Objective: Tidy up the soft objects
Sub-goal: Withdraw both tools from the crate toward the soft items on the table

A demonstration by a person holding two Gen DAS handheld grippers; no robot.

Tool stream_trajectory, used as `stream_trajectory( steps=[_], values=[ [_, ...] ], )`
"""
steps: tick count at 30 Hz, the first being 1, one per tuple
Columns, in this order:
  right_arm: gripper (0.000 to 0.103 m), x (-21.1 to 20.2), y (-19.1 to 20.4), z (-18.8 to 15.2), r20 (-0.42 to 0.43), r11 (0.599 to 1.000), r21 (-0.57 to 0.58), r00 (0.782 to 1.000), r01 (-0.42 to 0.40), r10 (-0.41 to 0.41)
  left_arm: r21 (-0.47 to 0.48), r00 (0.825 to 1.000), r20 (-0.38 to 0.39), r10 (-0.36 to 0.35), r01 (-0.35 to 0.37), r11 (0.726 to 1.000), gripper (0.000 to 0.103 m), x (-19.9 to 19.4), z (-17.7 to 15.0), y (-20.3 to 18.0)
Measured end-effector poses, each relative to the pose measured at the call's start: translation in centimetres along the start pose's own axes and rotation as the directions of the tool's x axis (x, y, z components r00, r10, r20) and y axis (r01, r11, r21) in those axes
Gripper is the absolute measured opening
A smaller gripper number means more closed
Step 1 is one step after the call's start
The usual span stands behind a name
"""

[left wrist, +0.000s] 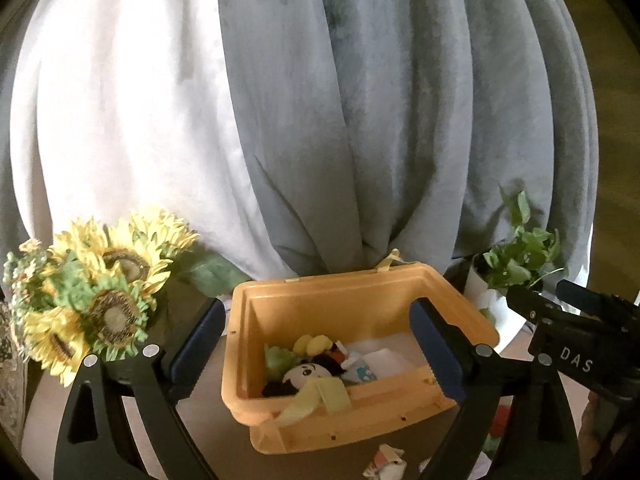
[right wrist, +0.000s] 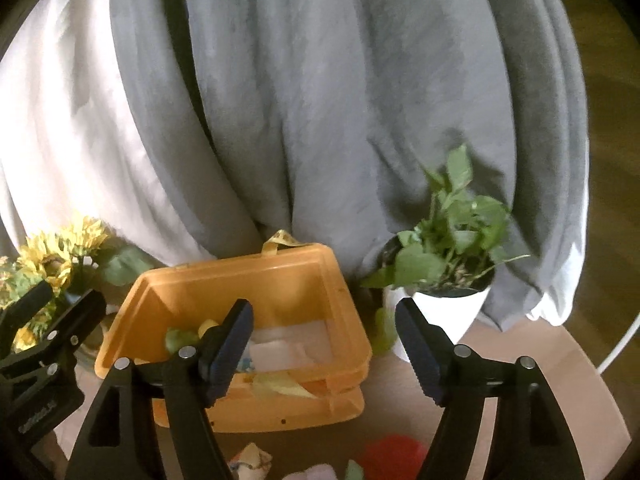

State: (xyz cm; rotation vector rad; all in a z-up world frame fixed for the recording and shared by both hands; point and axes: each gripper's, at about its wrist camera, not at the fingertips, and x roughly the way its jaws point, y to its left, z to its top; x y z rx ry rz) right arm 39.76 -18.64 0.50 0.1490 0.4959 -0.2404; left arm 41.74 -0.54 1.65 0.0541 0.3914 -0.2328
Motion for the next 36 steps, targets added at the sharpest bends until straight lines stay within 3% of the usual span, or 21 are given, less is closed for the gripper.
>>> stream_trajectory(
  steps=[19, 27, 36],
  values=[
    [0.074, -5.9, -3.4, -2.6, 0.011, 0.999, -0.008, 0.998, -0.054, 0.054, -0.083, 0.994, -0.017, 0.109, -0.11, 0.99, 0.095, -8.6, -3.8, -3.0],
    [0.074, -6.9, -5.1, -3.7, -0.005, 0.994, -0.036, 0.994, -0.106, 0.106, -0.099, 0.981, -0.034, 0.189, -0.192, 0.976, 0.095, -10.7, -5.5, -5.4],
    [0.074, -6.4, -7.2, -5.2, -0.05, 0.982, -0.064, 0.983, -0.177, 0.174, -0.141, 0.972, -0.091, 0.217, -0.228, 0.963, 0.095, -11.5, -7.7, -7.8]
  ],
)
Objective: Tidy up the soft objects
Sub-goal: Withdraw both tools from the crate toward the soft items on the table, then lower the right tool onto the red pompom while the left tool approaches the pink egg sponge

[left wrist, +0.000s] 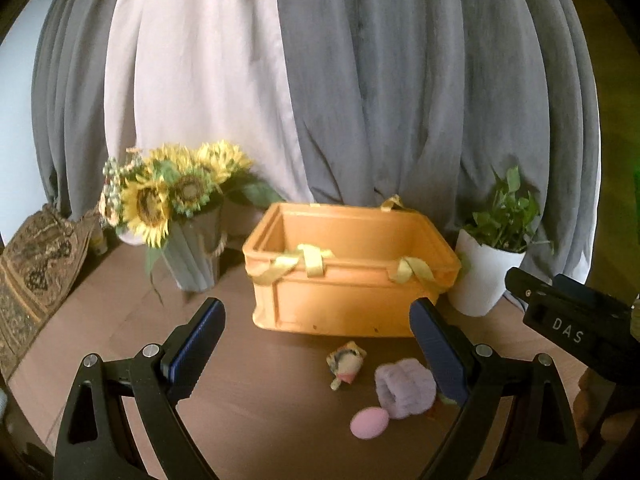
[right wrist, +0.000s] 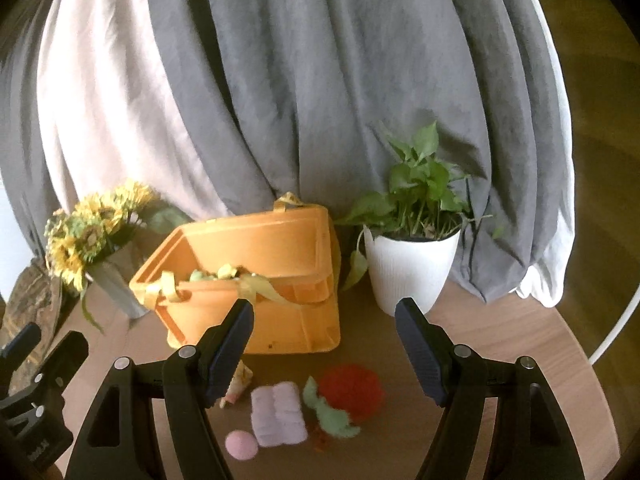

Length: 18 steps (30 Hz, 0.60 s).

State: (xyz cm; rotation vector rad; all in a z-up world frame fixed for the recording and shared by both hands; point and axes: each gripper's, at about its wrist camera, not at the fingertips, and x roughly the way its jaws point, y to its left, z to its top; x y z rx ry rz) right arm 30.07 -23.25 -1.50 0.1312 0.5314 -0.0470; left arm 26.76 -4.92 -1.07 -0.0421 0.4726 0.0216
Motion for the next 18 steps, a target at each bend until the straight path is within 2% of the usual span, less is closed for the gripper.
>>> stream_trajectory(
  steps=[10, 18],
  values=[
    [0.074, 1.1, -1.6, -2.0, -0.054, 0.997, -0.039, 0.996, -0.07, 0.068, -0.008, 0.998, -0.032, 0.047, -0.048, 0.999, 0.095, -0.4, -2.7, -1.8],
    [0.074, 2.9, -2.4, -3.8, -0.111, 0.992, -0.058, 0.988, -0.113, 0.106, -0.061, 0.994, -0.101, 0.041, -0.047, 0.997, 0.094, 0.9, -5.0, -2.4]
  ],
)
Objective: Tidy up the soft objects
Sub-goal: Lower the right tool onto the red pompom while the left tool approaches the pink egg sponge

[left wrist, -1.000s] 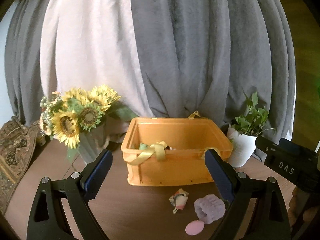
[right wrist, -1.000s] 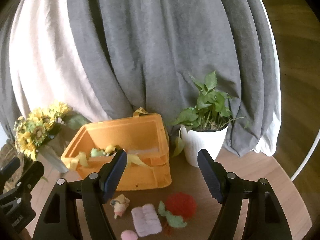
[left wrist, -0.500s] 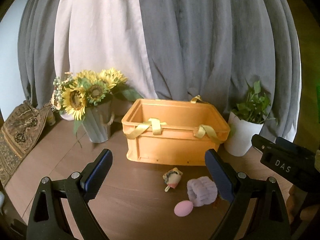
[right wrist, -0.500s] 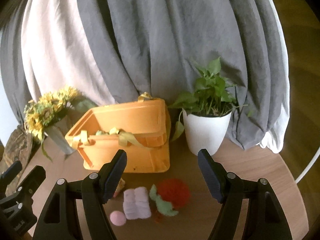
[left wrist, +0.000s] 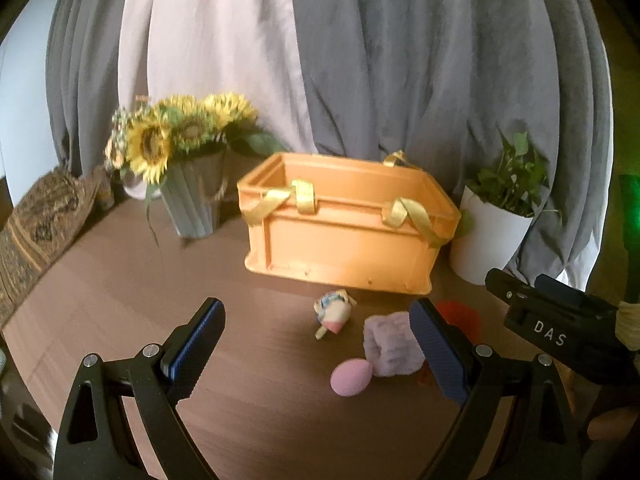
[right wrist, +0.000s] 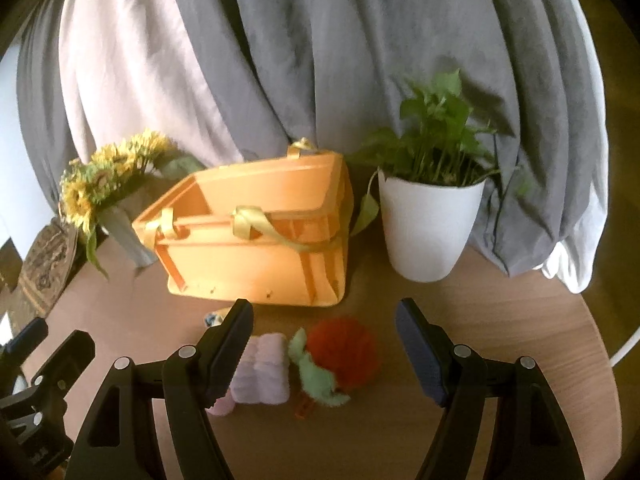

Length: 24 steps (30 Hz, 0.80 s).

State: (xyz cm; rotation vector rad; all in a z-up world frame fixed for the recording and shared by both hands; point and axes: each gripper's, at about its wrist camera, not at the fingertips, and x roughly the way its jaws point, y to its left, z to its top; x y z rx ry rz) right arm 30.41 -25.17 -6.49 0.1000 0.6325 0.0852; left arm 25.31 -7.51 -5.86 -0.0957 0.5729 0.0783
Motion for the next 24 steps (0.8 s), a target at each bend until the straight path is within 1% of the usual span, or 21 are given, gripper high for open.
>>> stream_trajectory(
  steps=[4, 9, 12, 21, 24],
  values=[
    [0.074, 1.0, -0.4, -0.6, -0.021, 1.0, -0.018, 1.0, -0.008, 0.007, -0.002, 1.0, -0.03, 0.005, -0.005, 1.0, 0.094, 1.0, -0.9, -0.5],
    [0.074, 2.5, -1.3, -1.2, -0.057, 1.0, -0.008, 0.998, -0.022, 0.022, 0.013, 0.998, -0.07, -0.001, 0.002, 1.0, 0.094, 2.4, -1.9, -1.4],
    [0.074, 3.5, -1.7, -1.5, -0.077, 1.0, -0.003, 0.997, -0.023, 0.023, 0.023, 0.995, -0.1, -0.002, 0.005, 1.0, 0.091, 3.5, -2.5, -1.9],
    [0.074, 6.5, -2.4, -2.4, -0.137, 0.998, -0.022, 0.989, -0.053, 0.05, 0.034, 0.981, -0.195, 0.003, 0.004, 0.999, 0.087, 6.8, -4.3, -2.6],
    [0.074, 7.7, -2.5, -2.8, -0.165, 0.998, -0.024, 0.985, -0.065, 0.06, 0.036, 0.976, -0.216, 0.003, 0.005, 0.999, 0.086, 7.7, -4.8, -2.8]
  ],
)
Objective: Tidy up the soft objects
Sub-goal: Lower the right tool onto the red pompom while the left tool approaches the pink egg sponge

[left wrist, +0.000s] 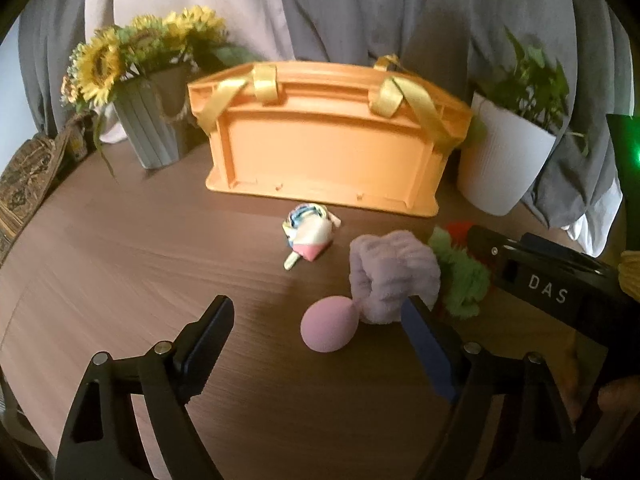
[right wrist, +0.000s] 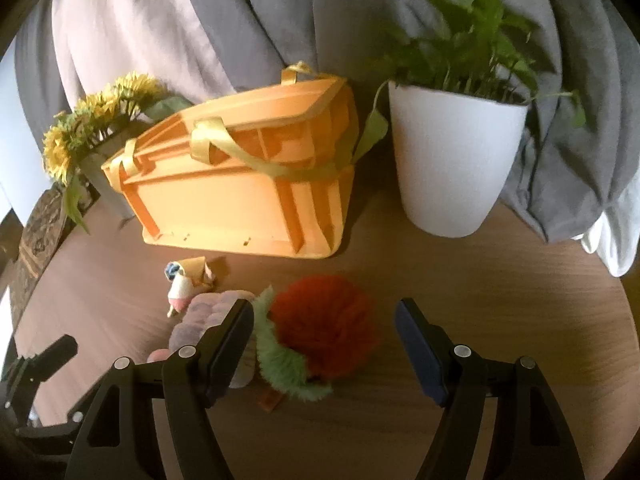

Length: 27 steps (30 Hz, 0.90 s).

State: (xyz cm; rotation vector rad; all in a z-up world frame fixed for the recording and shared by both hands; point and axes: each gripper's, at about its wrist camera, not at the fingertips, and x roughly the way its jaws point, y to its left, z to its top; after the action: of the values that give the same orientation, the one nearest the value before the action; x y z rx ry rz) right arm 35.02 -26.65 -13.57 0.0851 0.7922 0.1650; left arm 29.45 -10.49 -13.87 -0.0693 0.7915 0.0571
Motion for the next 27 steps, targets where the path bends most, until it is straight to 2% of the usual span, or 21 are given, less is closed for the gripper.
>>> stream_trajectory(
  steps=[12, 19, 21, 27],
  values=[
    [0.074, 3.6, -0.6, -0.5, -0.066, 0.999, 0.026, 0.997, -0.029, 0.031, 0.001, 0.998, -0.059, 0.013, -0.013, 1.0, 0.072, 2.7, -0.9, -0.2],
    [0.074, 5.1, -0.3, -0.7, -0.089, 0.999, 0.012, 0.996, -0.029, 0.03, 0.019, 0.997, -0.077, 0.025, -0.024, 1.0, 0.058, 3.8, -1.2, -0.2],
    [0.074, 5.5, -0.3, -0.9, -0.096, 1.0, 0.013, 0.995, -0.028, 0.029, 0.022, 0.997, -0.073, 0.023, -0.021, 1.0, 0.058, 3.9, -1.2, -0.3],
    [0.071, 6.3, -0.2, -0.8, -0.111, 0.999, 0.005, 0.993, -0.037, 0.037, 0.033, 0.998, -0.066, -0.009, 0.011, 0.999, 0.047, 4.2, -1.0, -0.5]
  ],
)
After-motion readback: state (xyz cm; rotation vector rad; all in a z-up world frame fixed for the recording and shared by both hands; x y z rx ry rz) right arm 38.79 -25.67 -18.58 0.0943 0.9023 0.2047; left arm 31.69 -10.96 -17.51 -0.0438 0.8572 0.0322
